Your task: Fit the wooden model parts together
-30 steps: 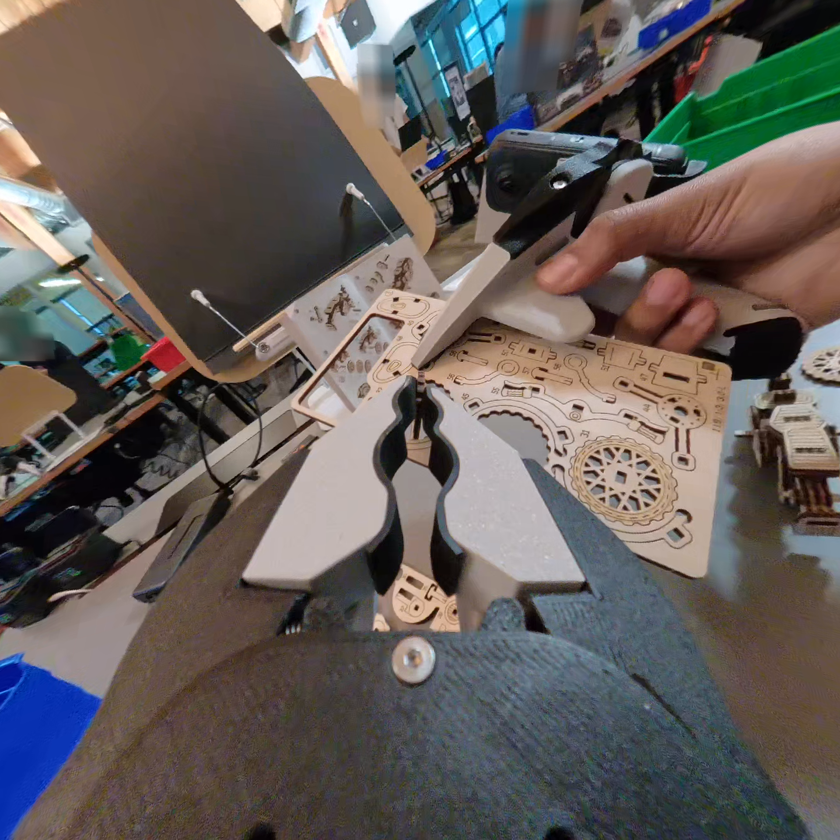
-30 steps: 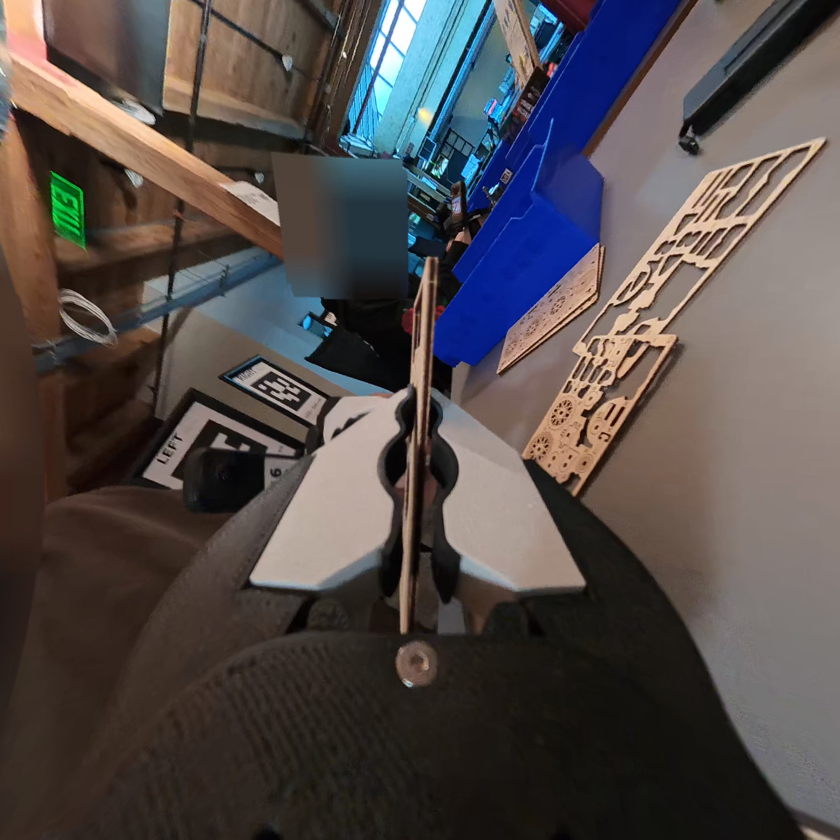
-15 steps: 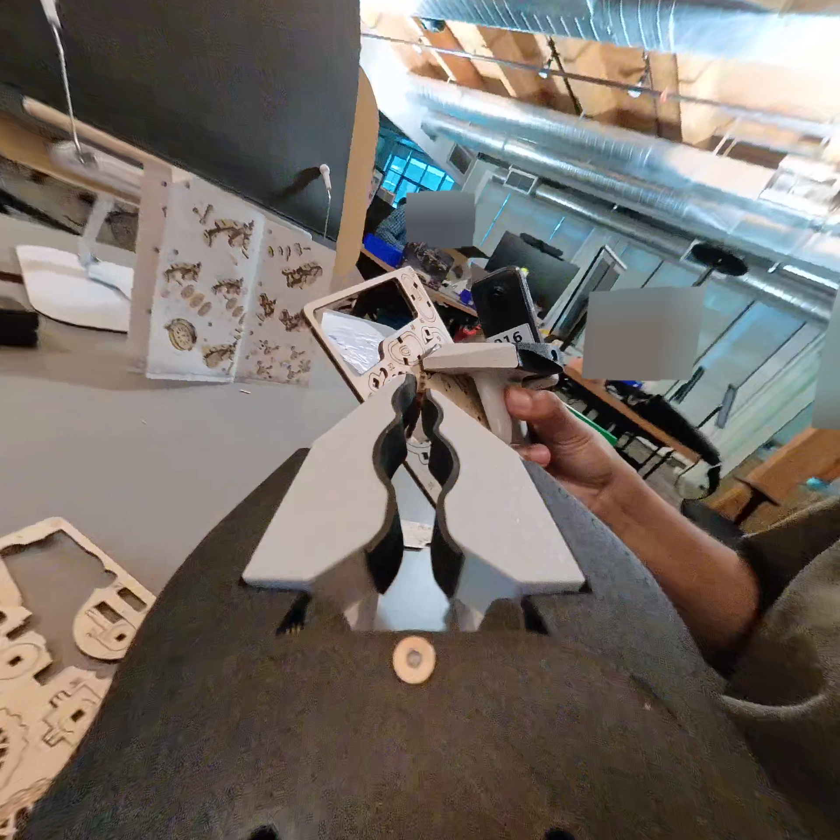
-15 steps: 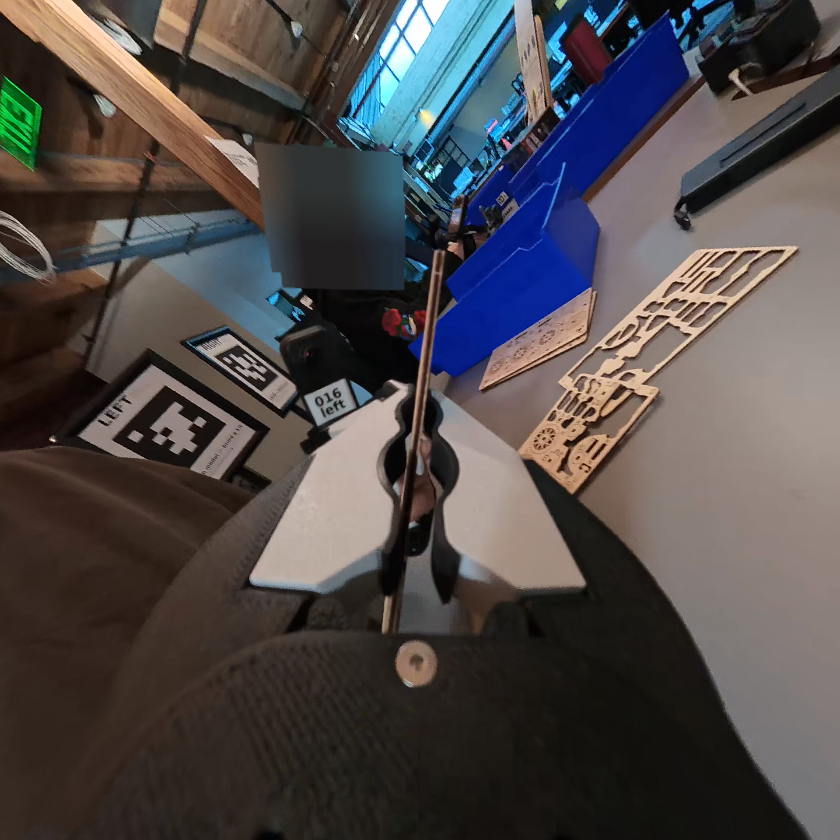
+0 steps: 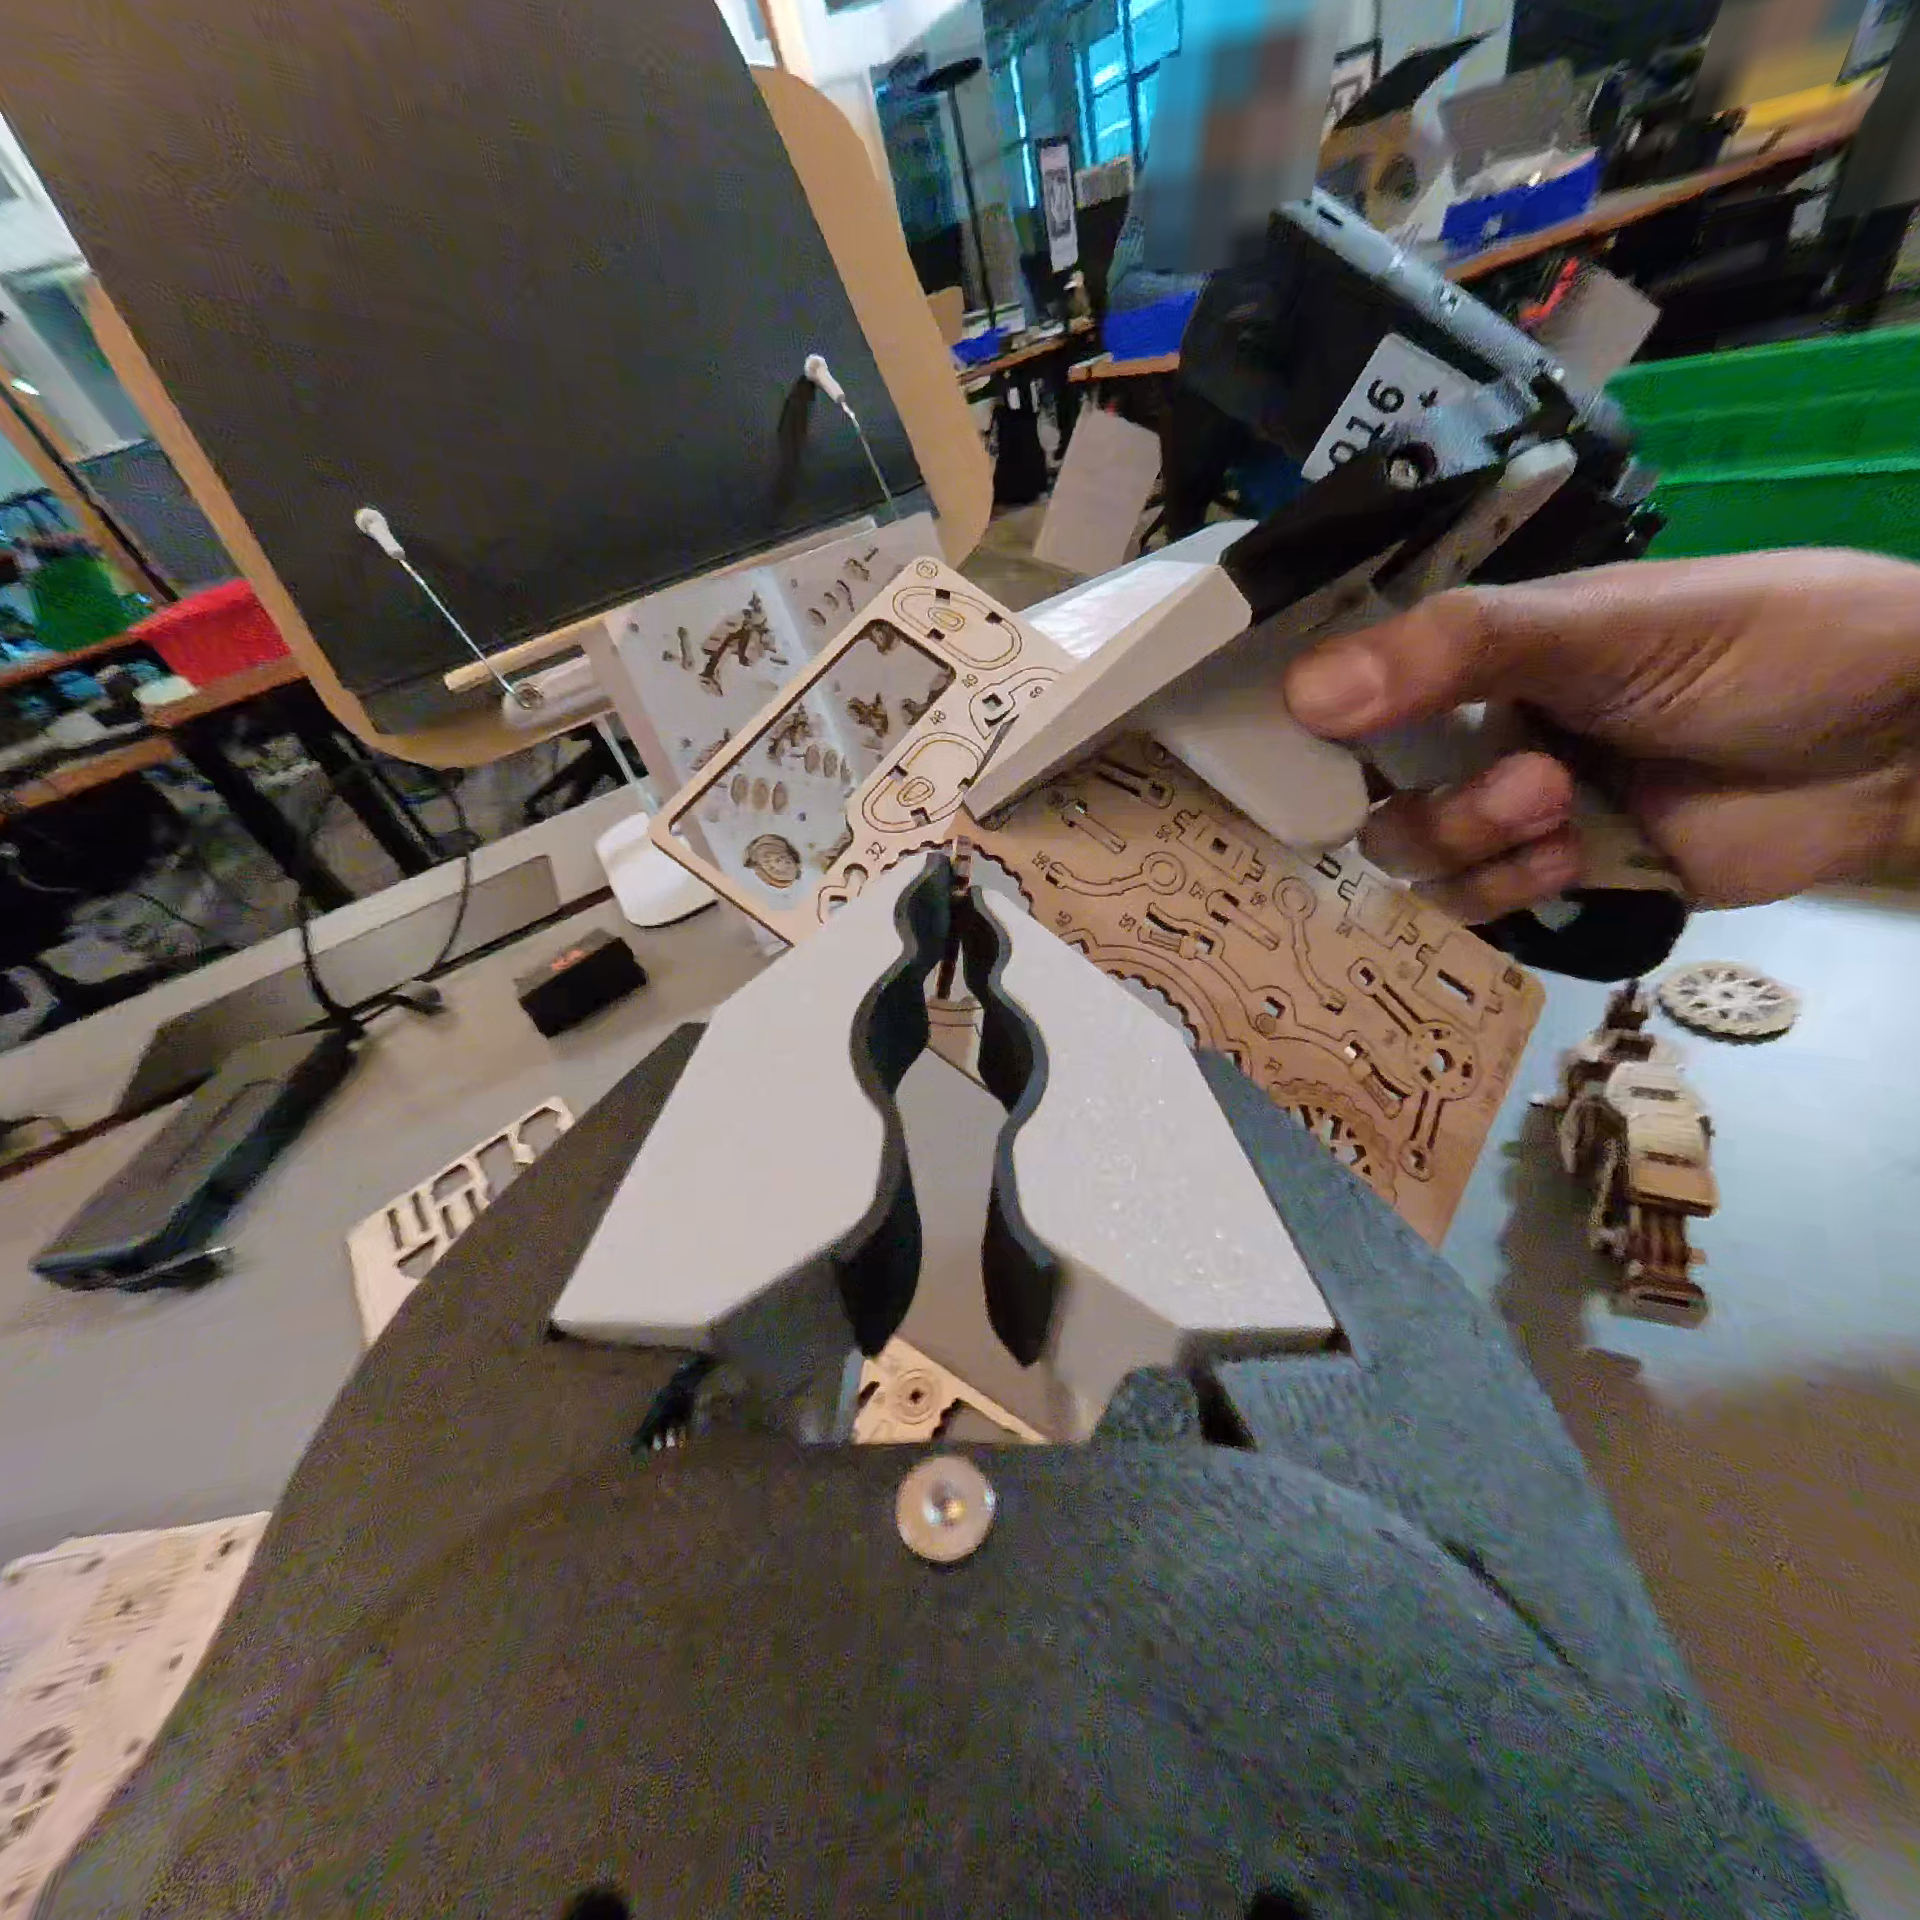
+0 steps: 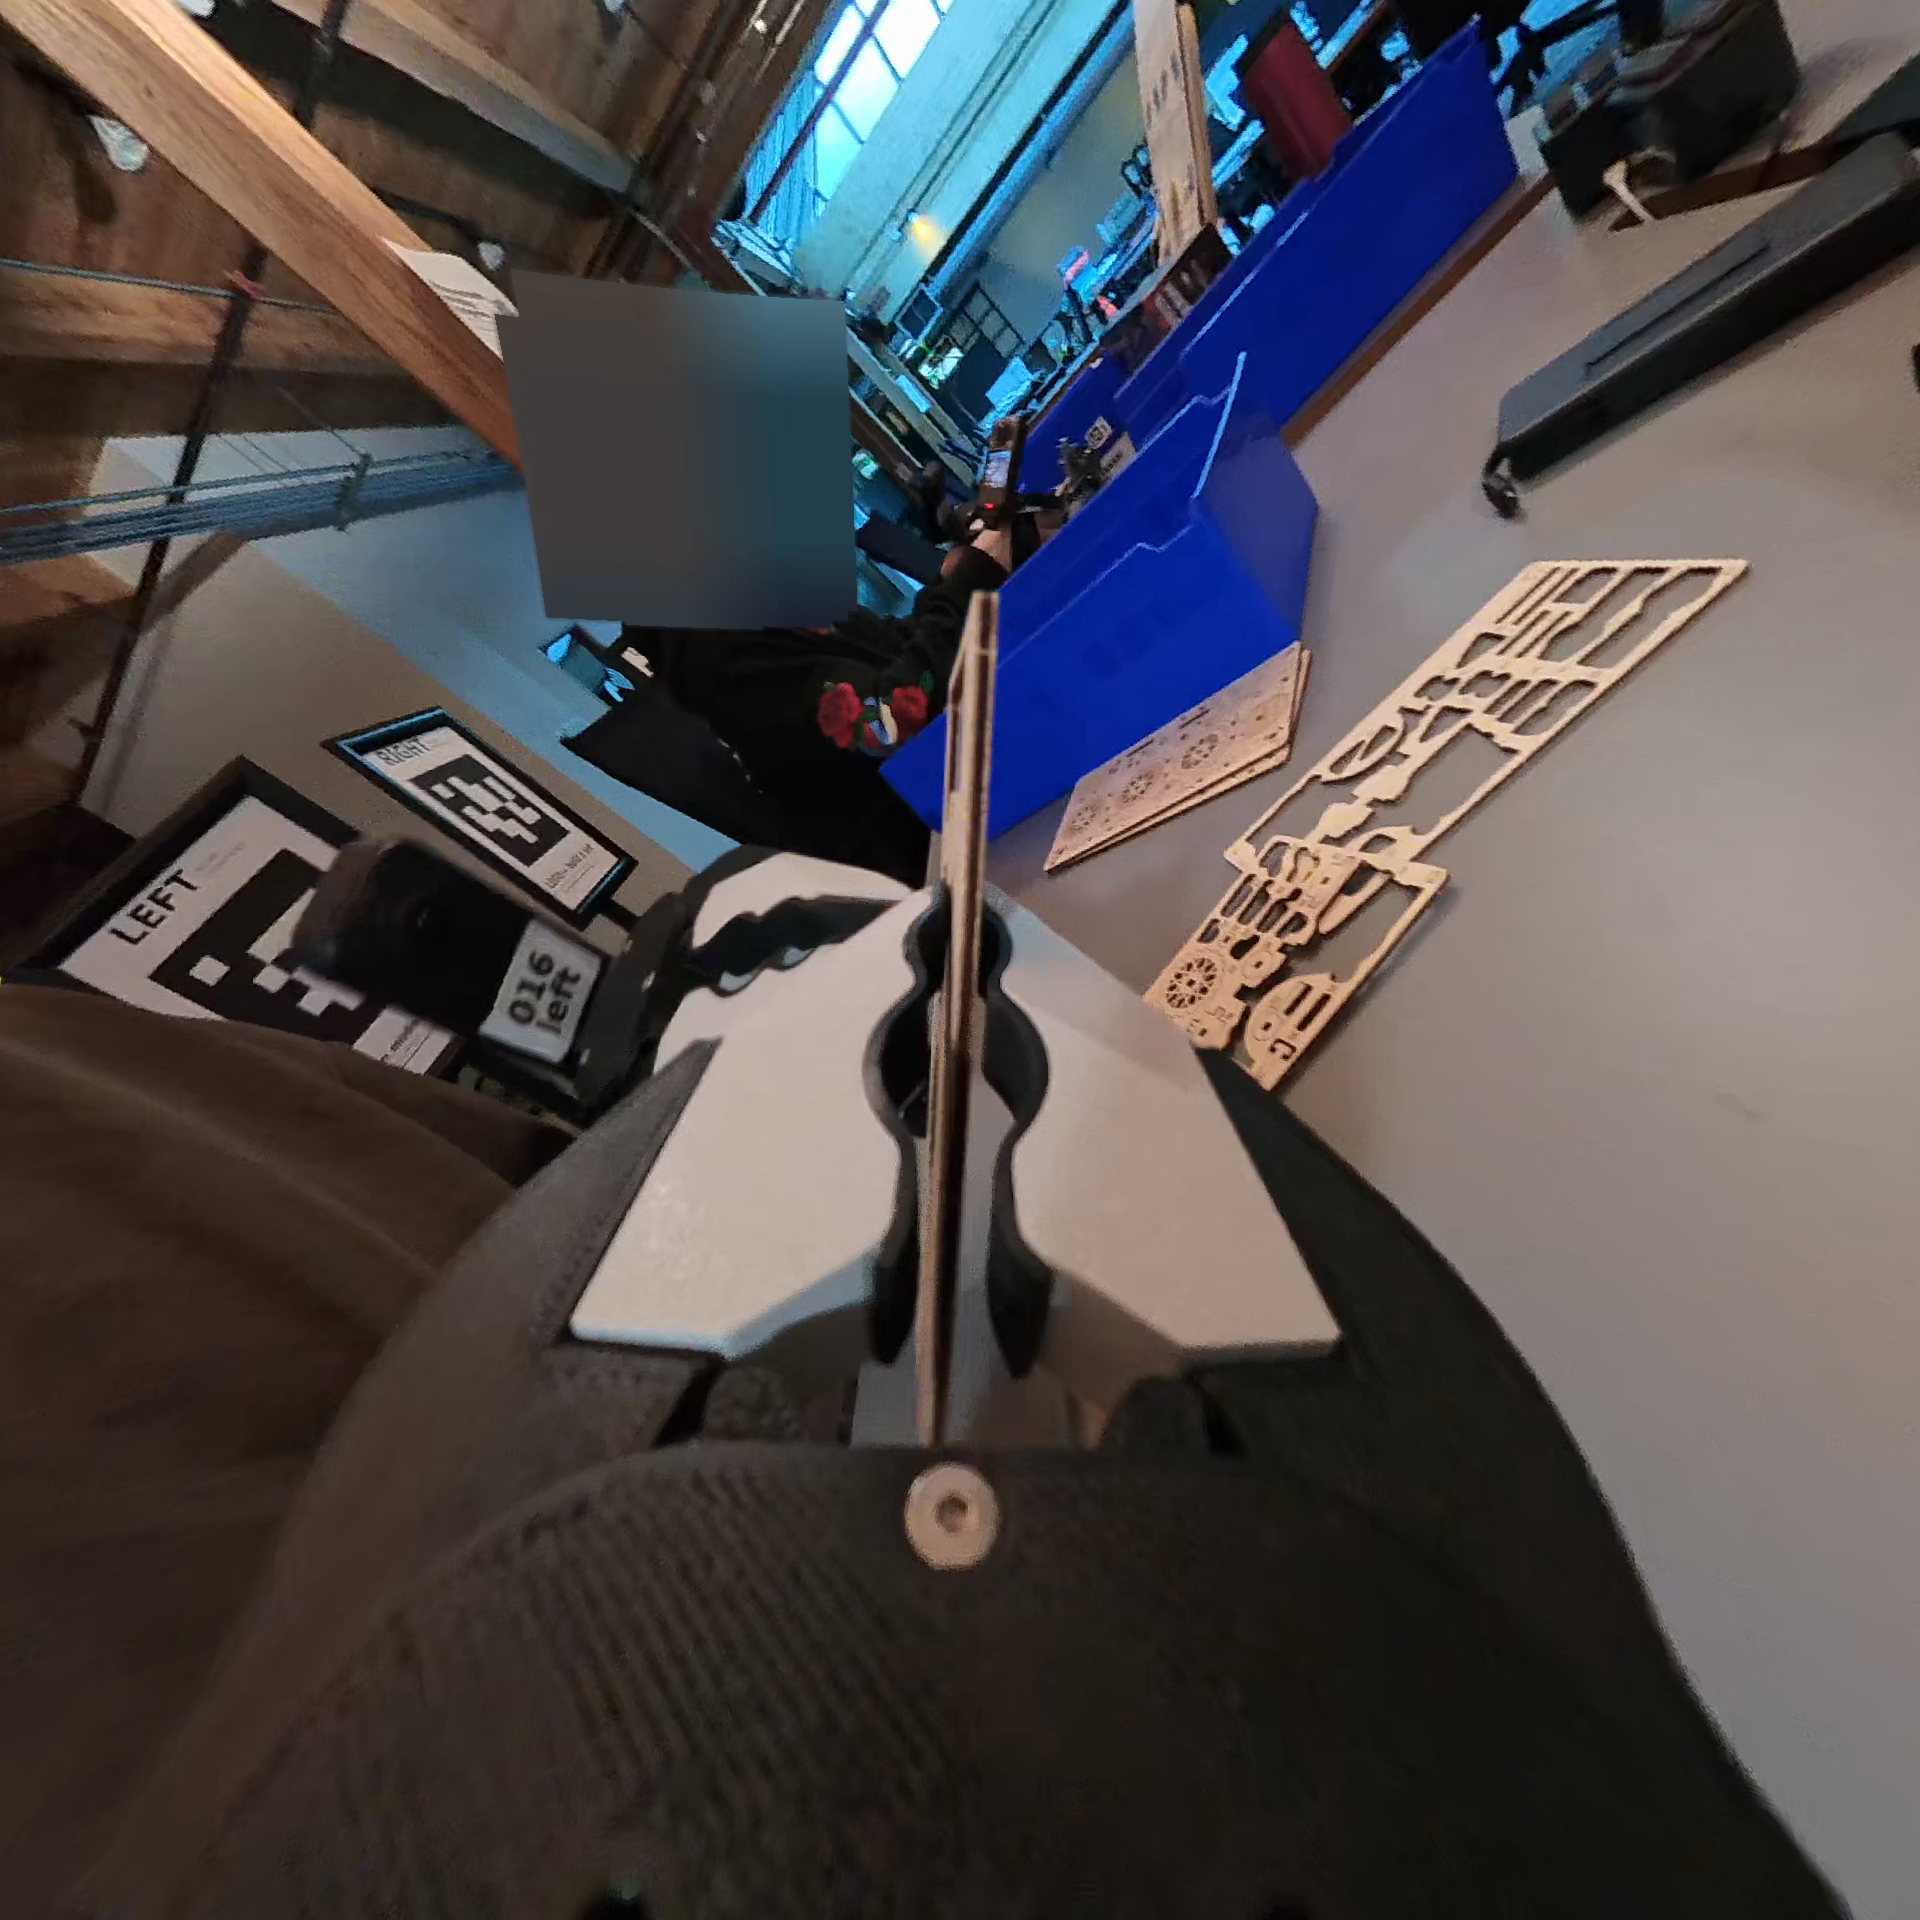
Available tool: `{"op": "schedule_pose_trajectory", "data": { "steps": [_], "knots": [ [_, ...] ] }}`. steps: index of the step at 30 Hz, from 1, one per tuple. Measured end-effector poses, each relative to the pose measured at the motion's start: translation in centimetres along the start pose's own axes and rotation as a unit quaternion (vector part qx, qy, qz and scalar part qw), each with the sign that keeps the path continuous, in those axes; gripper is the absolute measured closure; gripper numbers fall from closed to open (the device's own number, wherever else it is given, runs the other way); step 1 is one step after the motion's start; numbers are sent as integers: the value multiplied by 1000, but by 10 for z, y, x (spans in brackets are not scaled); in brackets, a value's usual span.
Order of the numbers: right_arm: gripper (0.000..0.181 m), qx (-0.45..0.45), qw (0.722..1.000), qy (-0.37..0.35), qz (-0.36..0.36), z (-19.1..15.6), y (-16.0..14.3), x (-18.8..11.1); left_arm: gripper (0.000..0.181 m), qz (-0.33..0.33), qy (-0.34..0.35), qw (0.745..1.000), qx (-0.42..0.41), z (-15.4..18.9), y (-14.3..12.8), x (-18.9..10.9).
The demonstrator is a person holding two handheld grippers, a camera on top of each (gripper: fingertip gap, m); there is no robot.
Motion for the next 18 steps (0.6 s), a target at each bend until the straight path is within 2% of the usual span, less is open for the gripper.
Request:
{"op": "schedule_pose_trajectory", "data": {
  "steps": [3, 5, 13, 18],
  "knots": [
    [179, -23, 999, 15, -26, -2, 0, 0, 178, 22, -17, 995, -101, -12, -1, -3],
    [178, -40, 998, 11, -57, -1, -2, -1, 178, 21, -16, 995, -92, -18, -4, -5],
    [179, -54, 996, 6, -68, 0, -3, -2, 179, 27, -26, 992, -118, -18, -11, -4],
    [180, -78, 994, -16, -78, 2, -5, -1, 178, -6, -5, 997, -72, -13, -17, 0]
  ]
}}
Point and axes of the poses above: each gripper's, where its closed fingertips meet, x out along the fingers, y out of its top, z = x × y across the jaws, the point moved 8 cm from there along -x, back along the fingers, and after that the axes turned 14 degrees about z, right-handed, at the moved point
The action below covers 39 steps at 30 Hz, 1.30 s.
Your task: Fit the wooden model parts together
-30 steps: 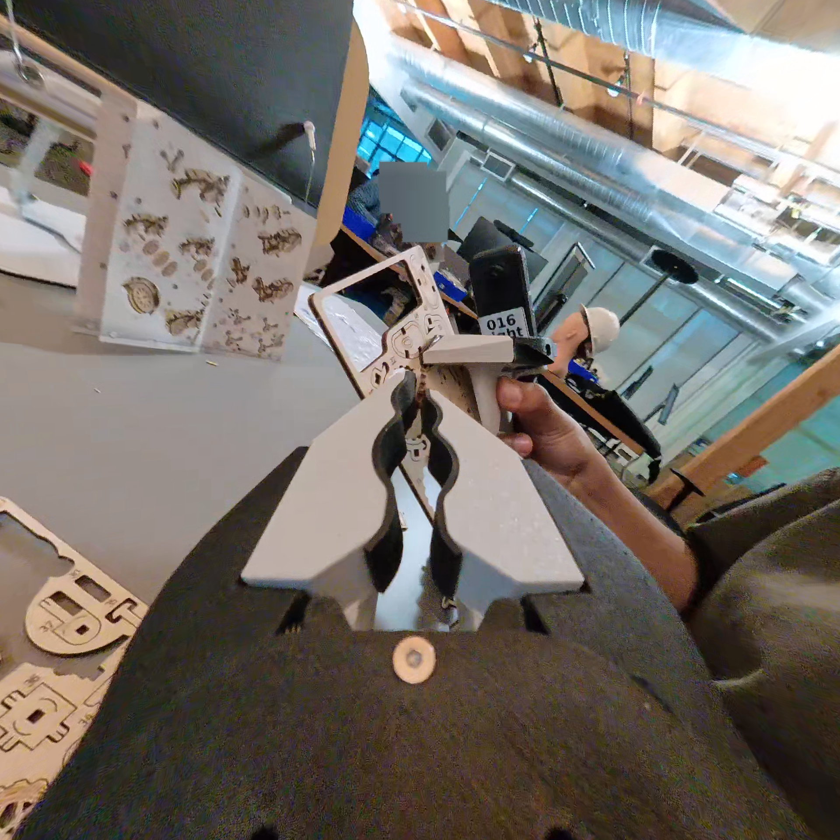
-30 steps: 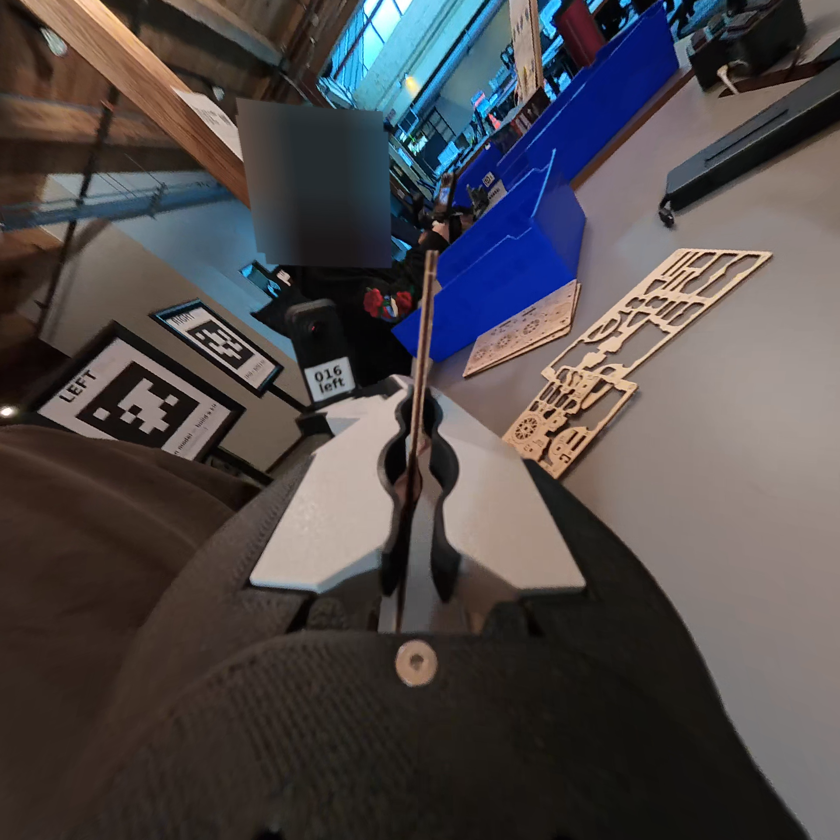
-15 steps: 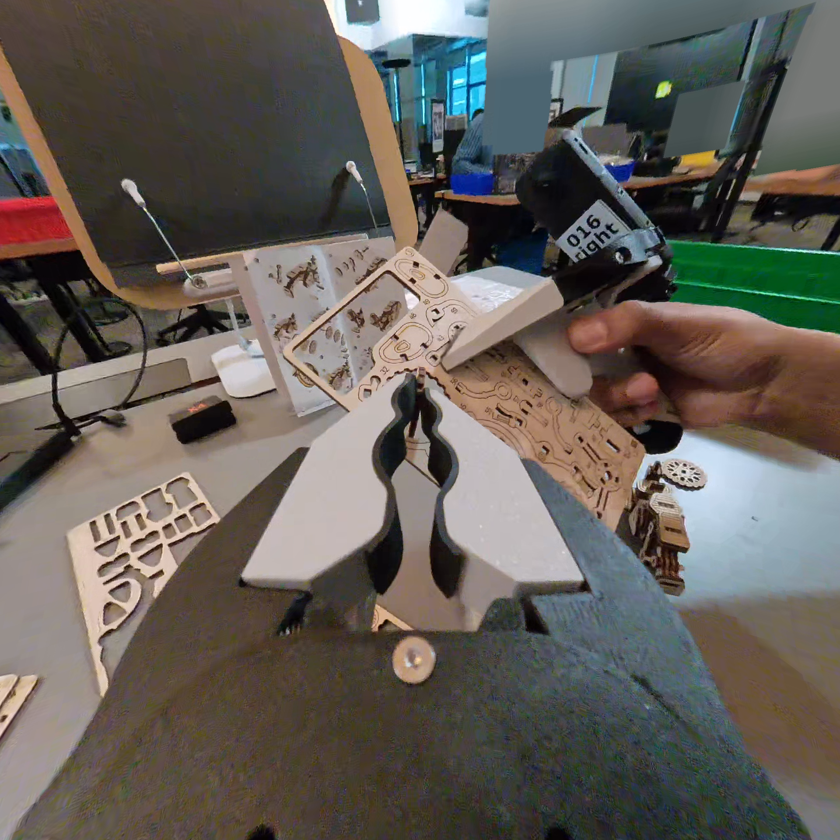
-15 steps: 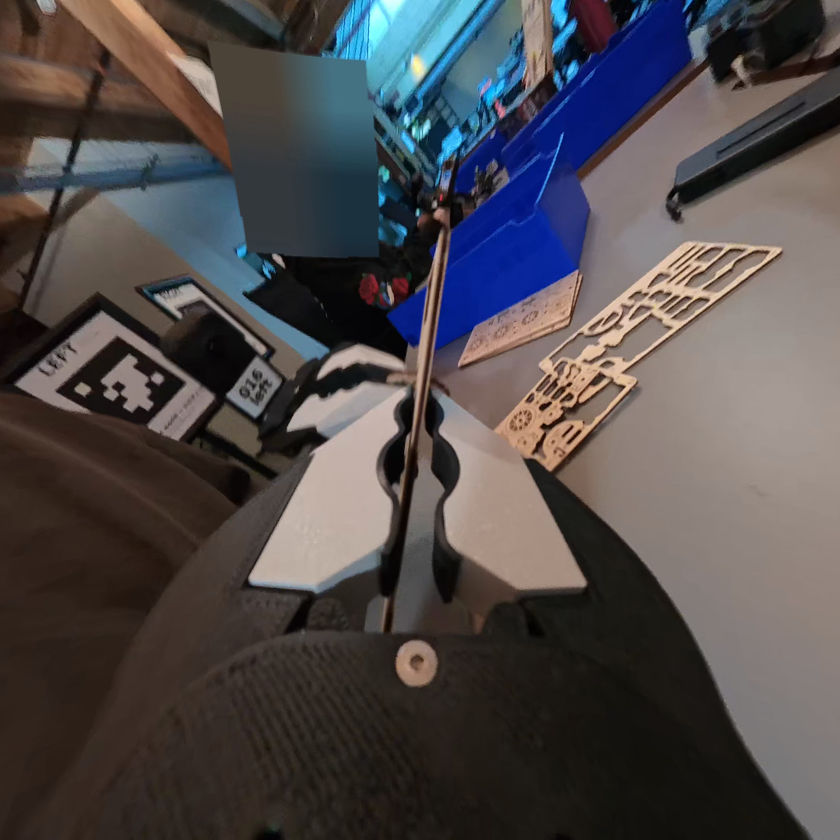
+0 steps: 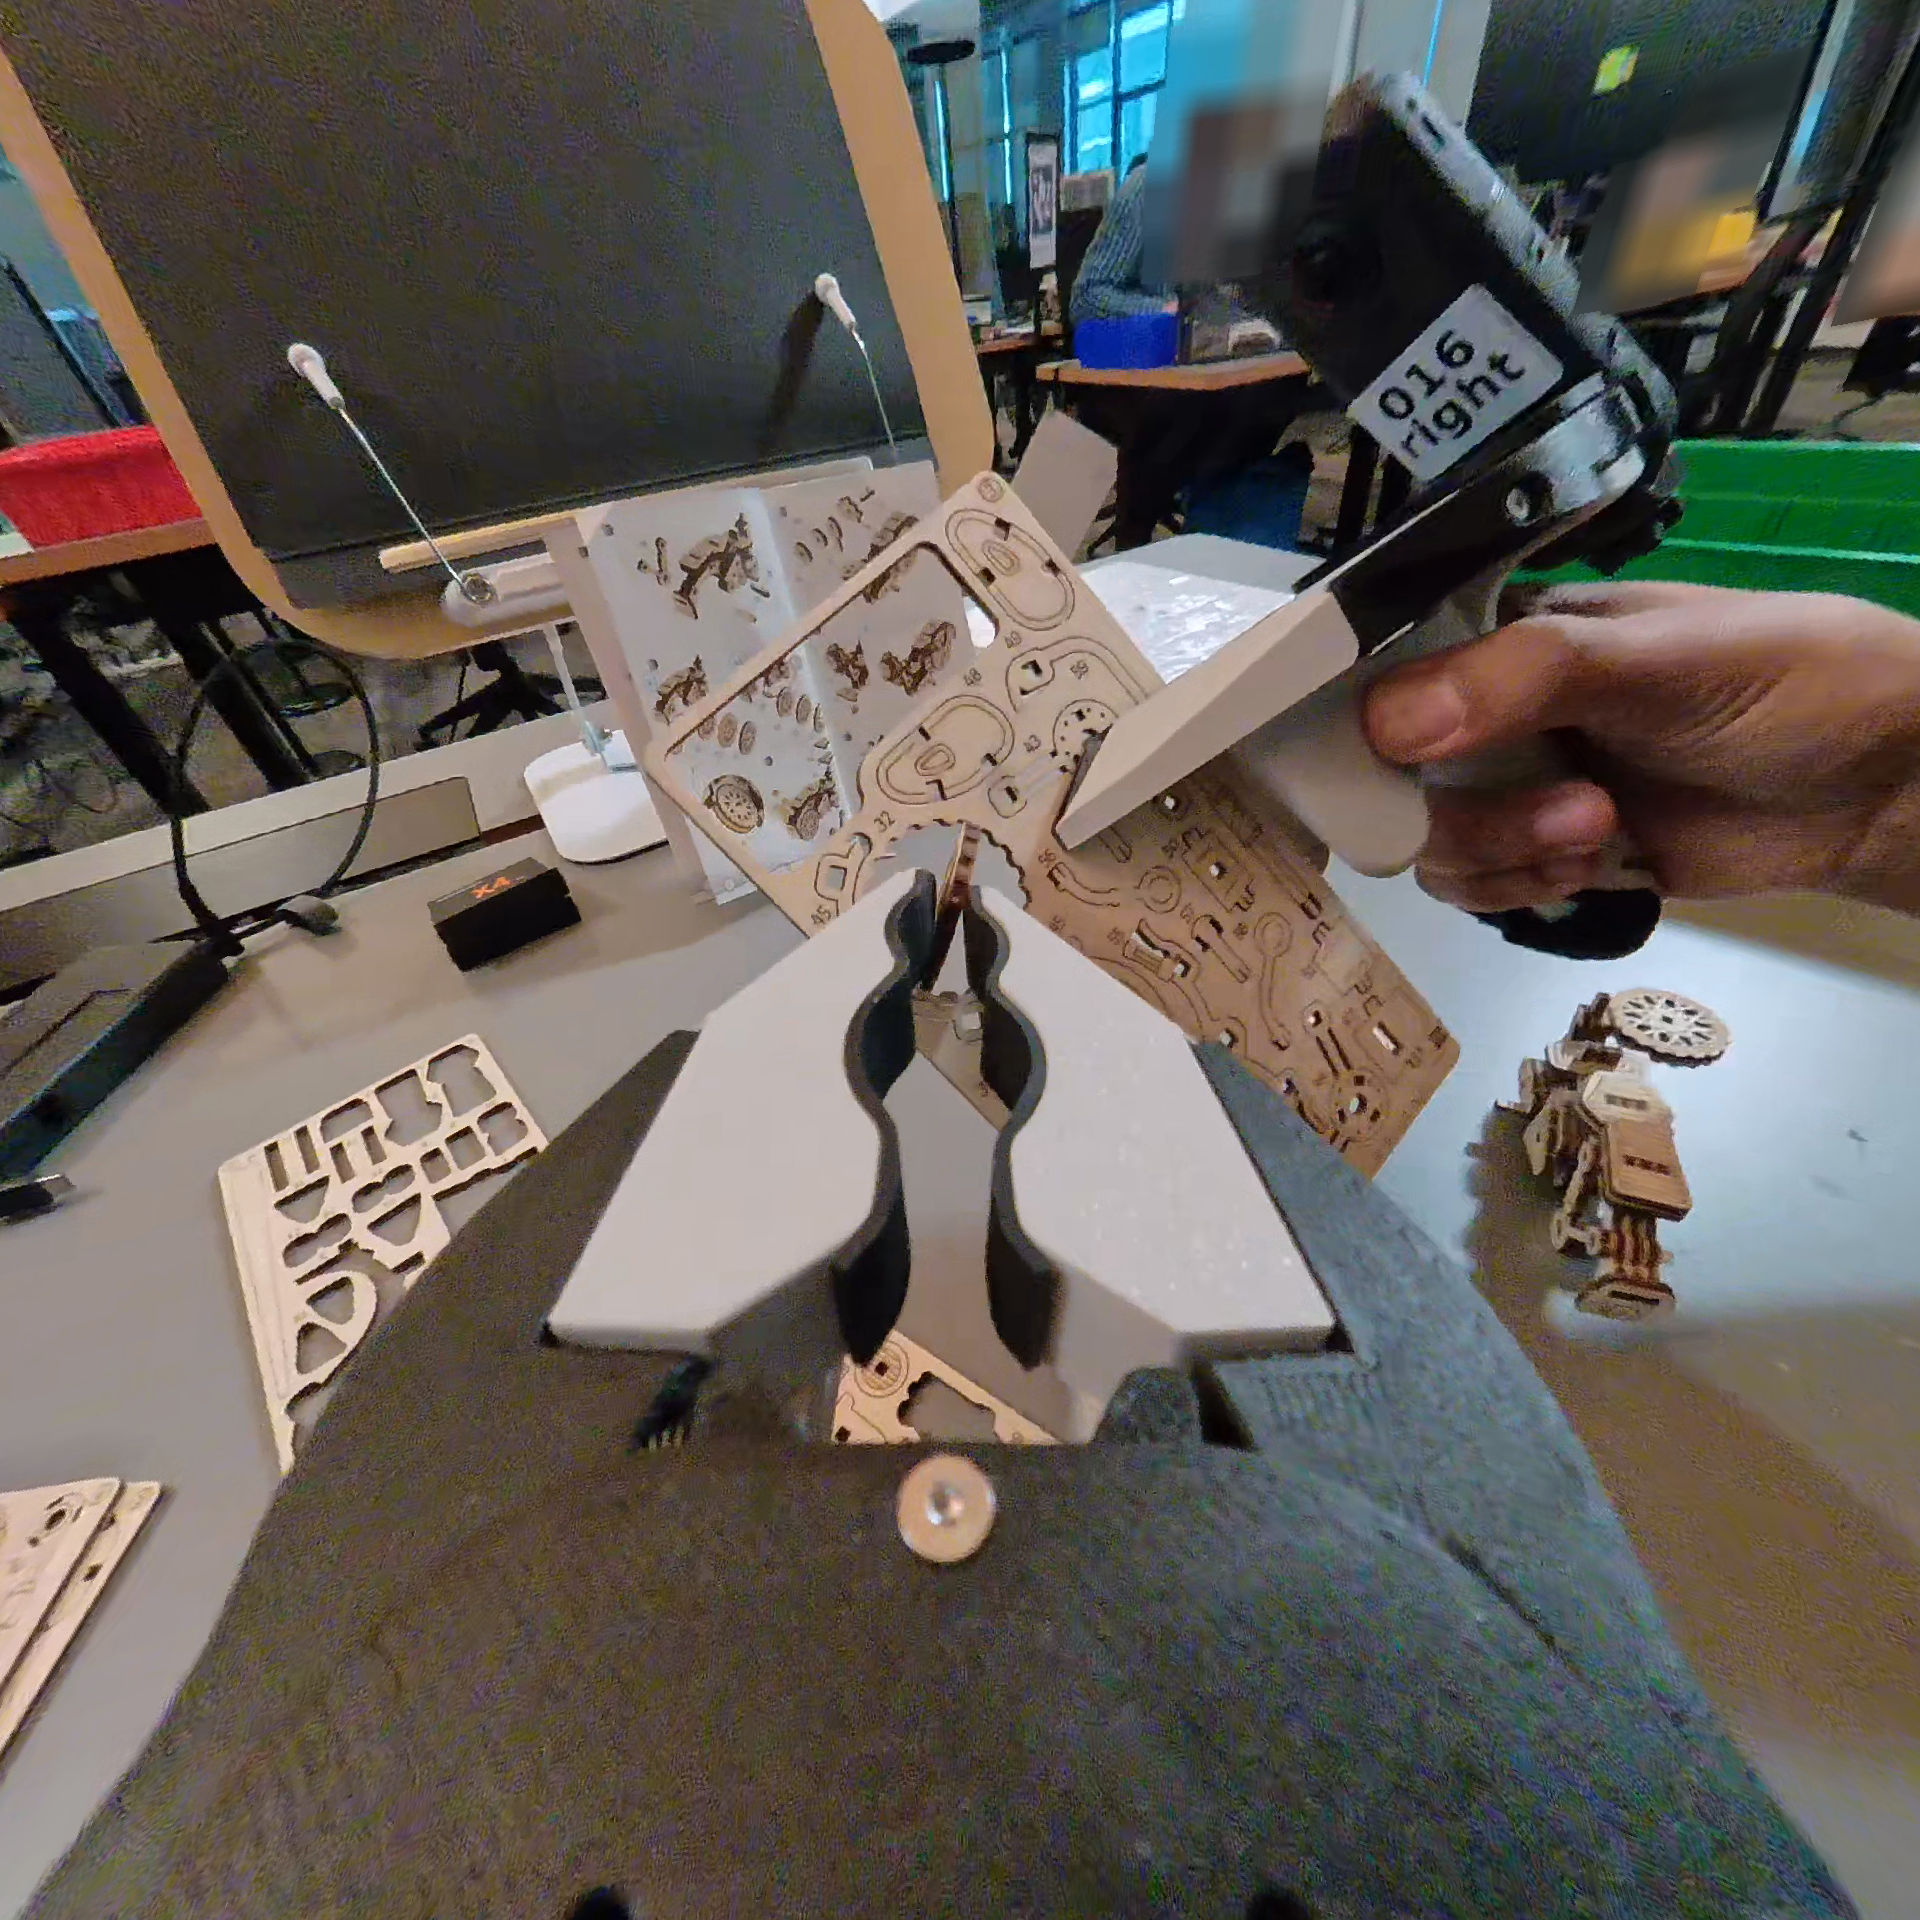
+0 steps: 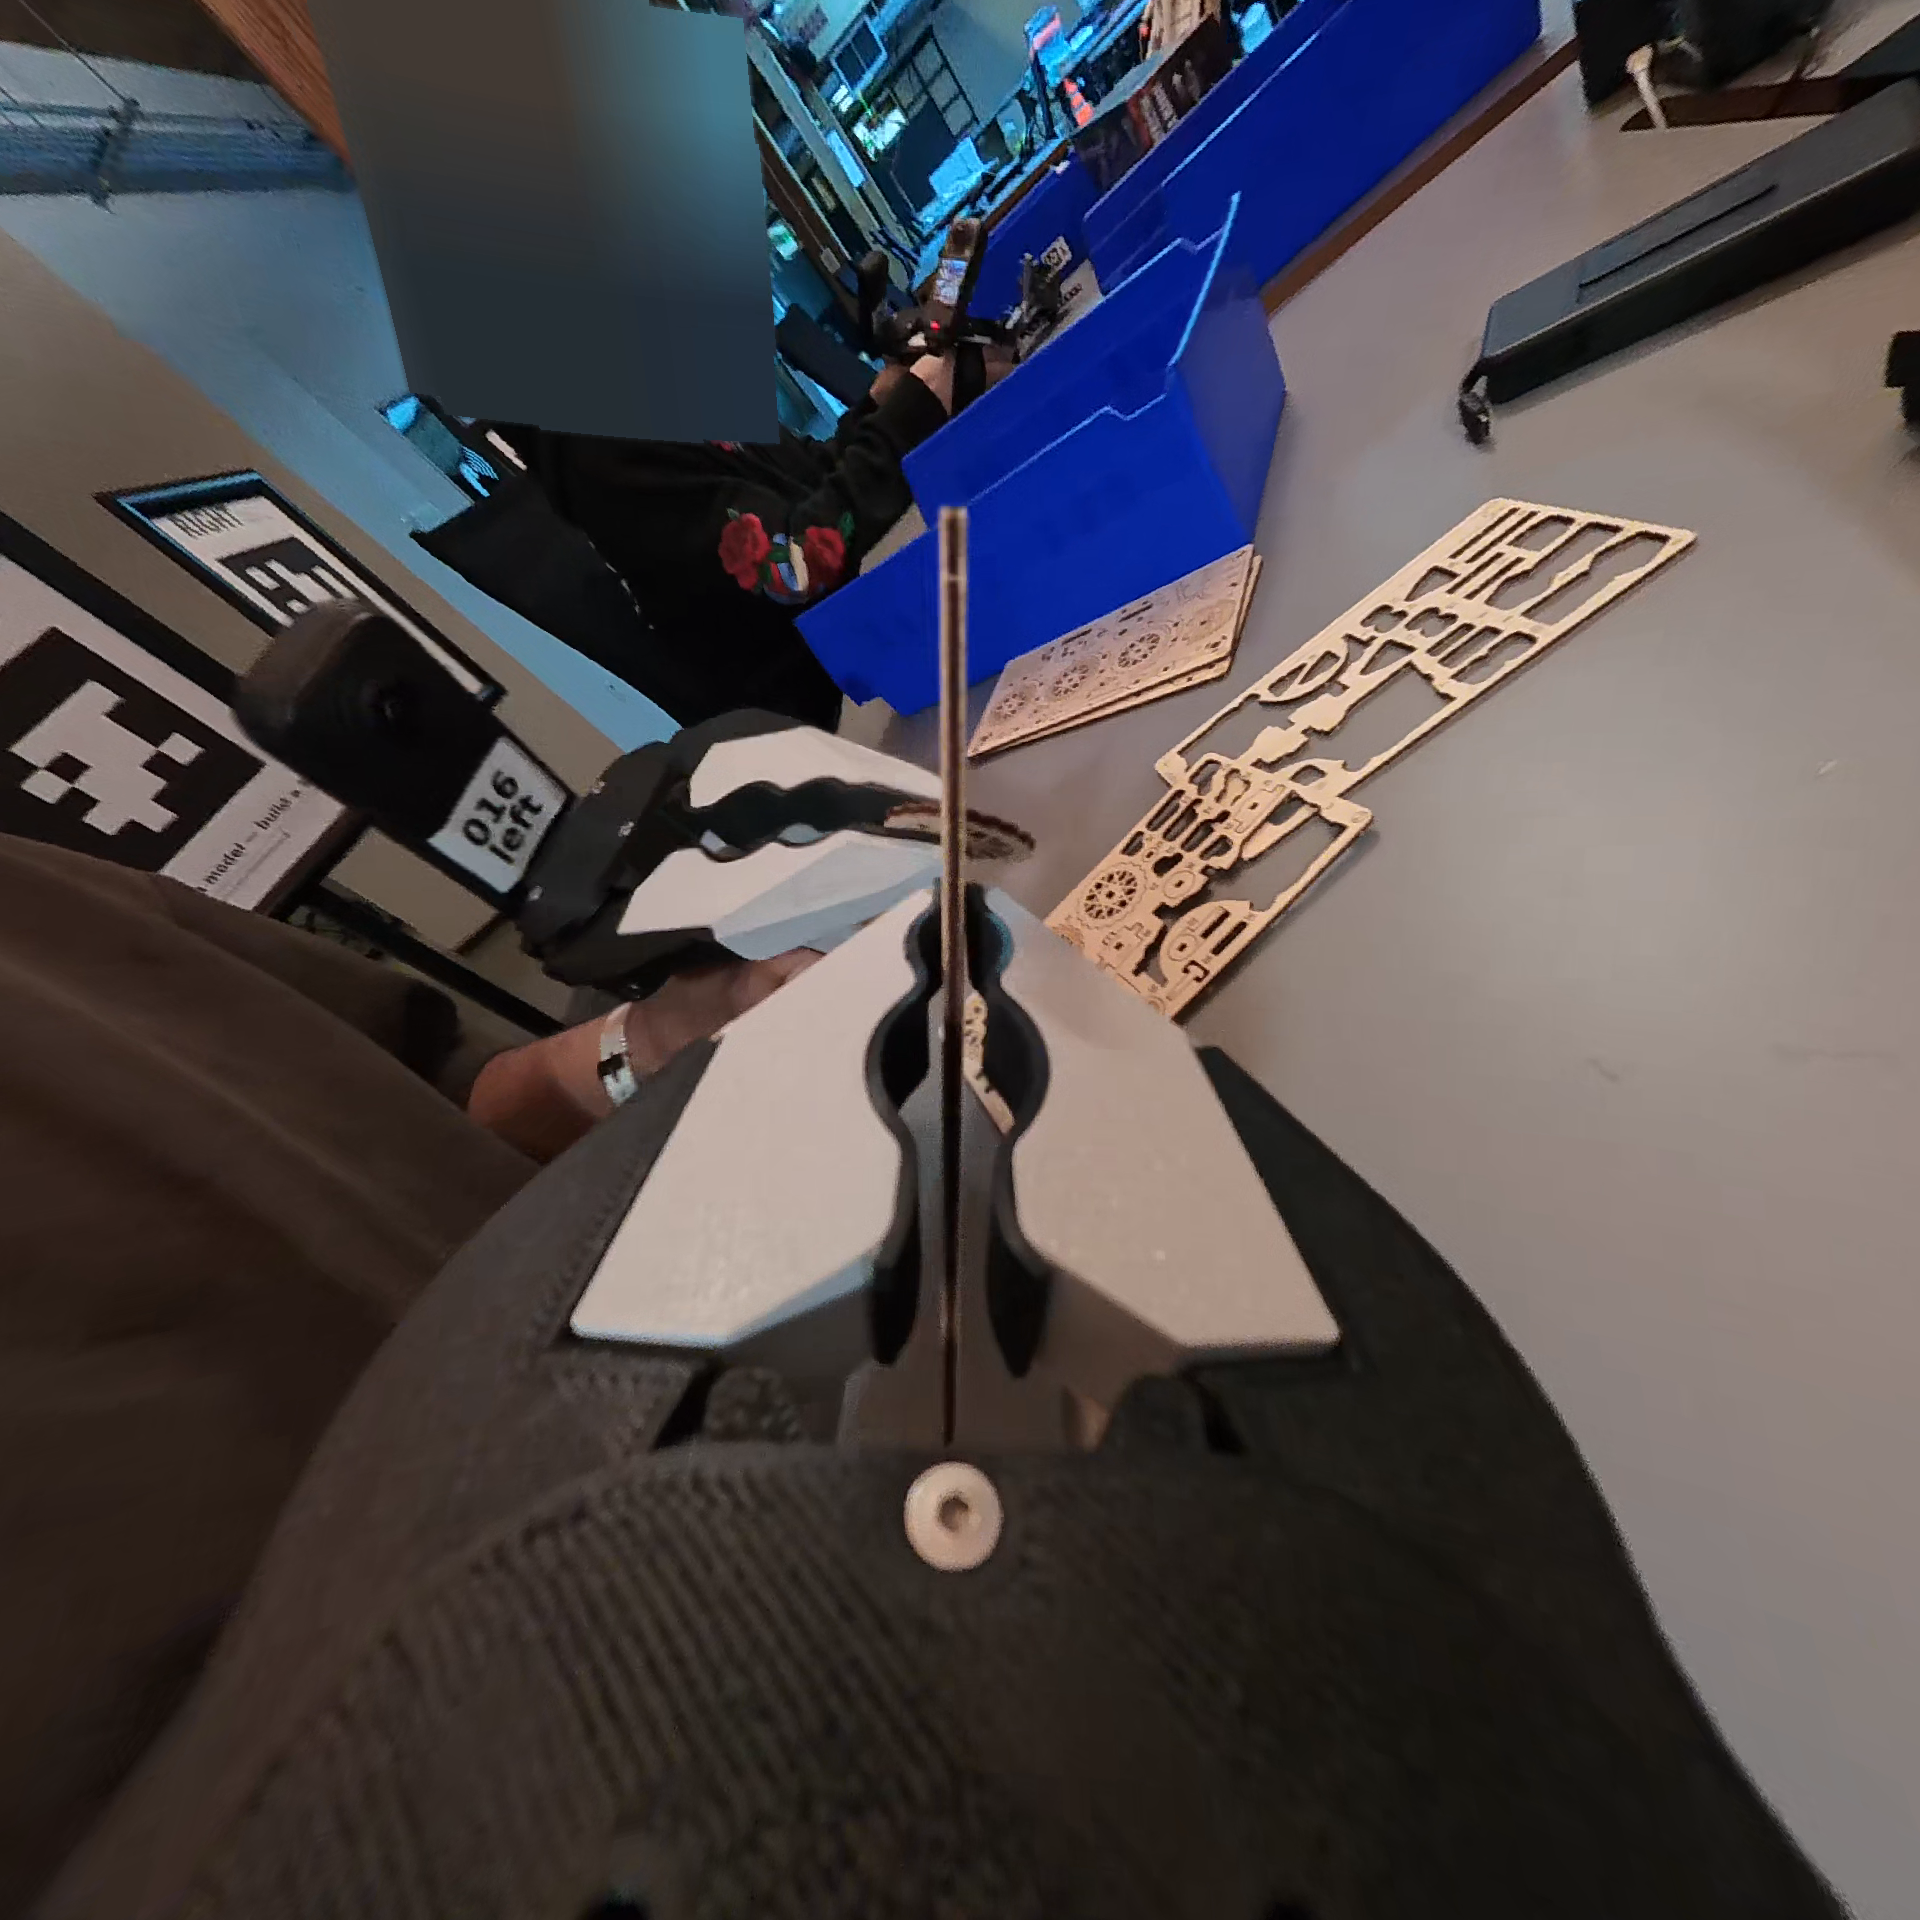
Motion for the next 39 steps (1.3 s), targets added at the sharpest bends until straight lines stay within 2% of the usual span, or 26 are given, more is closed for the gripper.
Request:
{"op": "schedule_pose_trajectory", "data": {
  "steps": [4, 6, 7, 11, 14, 15, 17, 19, 20, 22, 27, 29, 31, 32, 33, 34, 35, 36, 37, 38, 39],
  "knots": [
    [180, -34, 999, -21, -11, -4, 0, 2, 179, -20, 1, 999, 44, 0, -3, 0],
    [180, -54, 998, -35, -16, -4, -2, 3, 179, -46, 5, 995, 89, 2, -4, 0],
    [180, -75, 996, -43, -20, -5, -3, 3, 179, -60, 6, 994, 86, 2, -5, 1],
    [179, -150, 988, -47, -9, -14, -1, 5, 178, -51, -12, 995, -80, -9, -2, 1],
    [179, -176, 983, -43, -2, -16, 1, 5, 177, -33, -14, 983, -178, -14, -3, 1],
    [179, -169, 985, -45, 2, -16, 1, 4, 178, -34, -10, 983, -182, -13, -3, 2],
    [180, -147, 988, -55, 3, -13, 0, 5, 179, -62, 19, 997, -31, -4, -1, 3],
    [180, -114, 992, -55, 13, -12, -2, 7, 178, -81, 53, 984, 147, 6, 1, 4],
    [180, -108, 992, -58, 14, -11, -3, 7, 178, -84, 57, 980, 171, 7, 0, 3],
    [180, -110, 992, -62, 9, -10, -6, 9, 178, -88, 50, 981, 165, 5, -3, 3],
    [181, -59, 996, -57, 20, -3, -9, 7, 177, -104, 42, 944, 310, 12, -10, 4],
    [180, -37, 998, -52, 25, 0, -11, 8, 177, -99, 38, 950, 293, 10, -10, 4],
    [180, -11, 999, -40, 32, 2, -11, 7, 177, -90, 31, 942, 323, 11, -8, 2],
    [180, -1, 999, -37, 32, 3, -11, 6, 178, -88, 25, 949, 300, 10, -7, 1],
    [180, 6, 999, -35, 35, 3, -11, 5, 178, -76, 21, 971, 224, 7, -5, 1],
    [180, 13, 999, -30, 41, 3, -9, 5, 178, -55, 13, 992, 113, 1, -2, 0],
    [180, 13, 998, -28, 47, 2, -6, 5, 178, -36, 0, 999, -11, -7, -1, 0],
    [180, 3, 998, -29, 48, 0, -4, 5, 178, -18, -9, 994, -112, -13, -2, 0],
    [180, -10, 998, -36, 47, -1, -2, 5, 178, -12, -14, 986, -167, -15, -5, 1],
    [180, -20, 998, -45, 39, -1, -1, 5, 178, -15, -11, 988, -156, -13, -7, 2],
    [181, -24, 998, -52, 33, -1, -1, 4, 178, -31, -3, 997, -77, -6, -7, 2]
  ]
}}
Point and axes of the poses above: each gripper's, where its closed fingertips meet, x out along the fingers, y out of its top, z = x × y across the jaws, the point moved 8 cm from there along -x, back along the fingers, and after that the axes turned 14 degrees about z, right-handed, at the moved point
